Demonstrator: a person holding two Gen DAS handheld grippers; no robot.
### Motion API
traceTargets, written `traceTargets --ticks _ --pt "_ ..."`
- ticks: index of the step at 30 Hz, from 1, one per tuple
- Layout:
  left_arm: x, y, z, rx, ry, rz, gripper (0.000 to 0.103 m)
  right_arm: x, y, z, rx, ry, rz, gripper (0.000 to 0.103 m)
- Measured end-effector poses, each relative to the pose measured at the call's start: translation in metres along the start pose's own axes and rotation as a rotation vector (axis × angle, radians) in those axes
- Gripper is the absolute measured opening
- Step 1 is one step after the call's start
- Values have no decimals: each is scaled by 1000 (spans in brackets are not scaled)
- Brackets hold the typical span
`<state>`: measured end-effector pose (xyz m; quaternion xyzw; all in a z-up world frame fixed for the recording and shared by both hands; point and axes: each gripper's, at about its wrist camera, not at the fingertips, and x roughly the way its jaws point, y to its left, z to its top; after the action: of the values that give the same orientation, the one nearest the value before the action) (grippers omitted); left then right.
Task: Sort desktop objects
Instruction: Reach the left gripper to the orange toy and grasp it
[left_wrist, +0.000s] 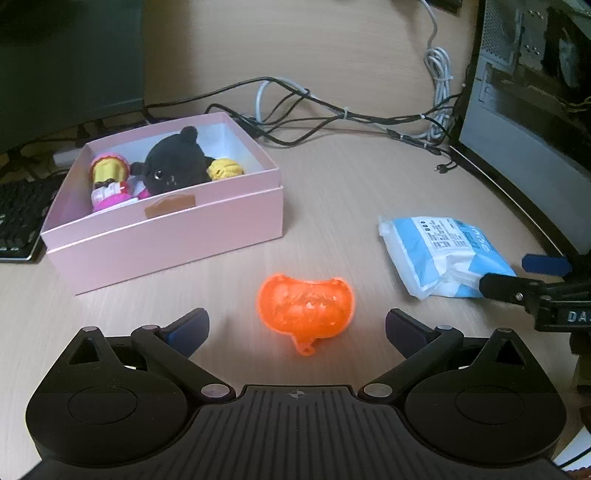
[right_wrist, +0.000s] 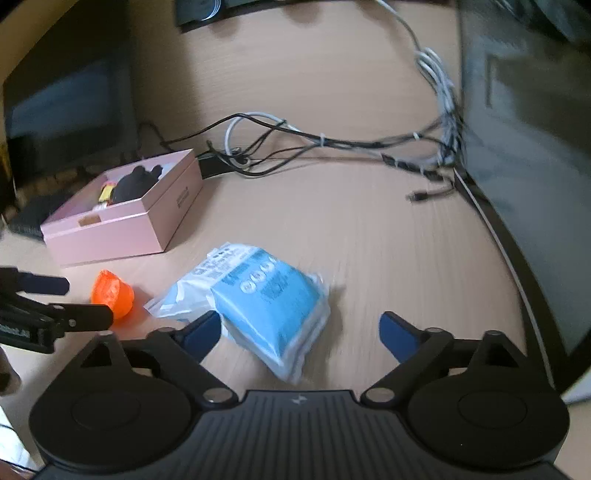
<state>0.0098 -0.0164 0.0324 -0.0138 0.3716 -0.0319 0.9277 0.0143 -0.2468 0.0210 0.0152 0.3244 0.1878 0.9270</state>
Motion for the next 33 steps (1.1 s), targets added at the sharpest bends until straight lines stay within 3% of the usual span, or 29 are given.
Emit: traceTargets --ticks 8,11,16,21,24,28,33 --pt "1 -1 2 22 23 22 103 -8 -1 13 -21 -77 38 102" --pt "-1 1 0 15 30 23 103 6 -5 27 -2 -27 125 103" --pt "-5 9 -5 4 41 27 103 30 -6 35 85 34 157 103" --pt "-11 24 -8 -22 40 59 103 30 1 27 179 135 375 103" --pt "-15 32 -9 -35 32 64 103 23 7 26 150 117 343 103" --pt "-16 31 -11 -15 34 35 103 16 1 23 126 66 213 103" --pt "-5 16 -9 104 17 -15 103 18 -15 14 194 102 162 103"
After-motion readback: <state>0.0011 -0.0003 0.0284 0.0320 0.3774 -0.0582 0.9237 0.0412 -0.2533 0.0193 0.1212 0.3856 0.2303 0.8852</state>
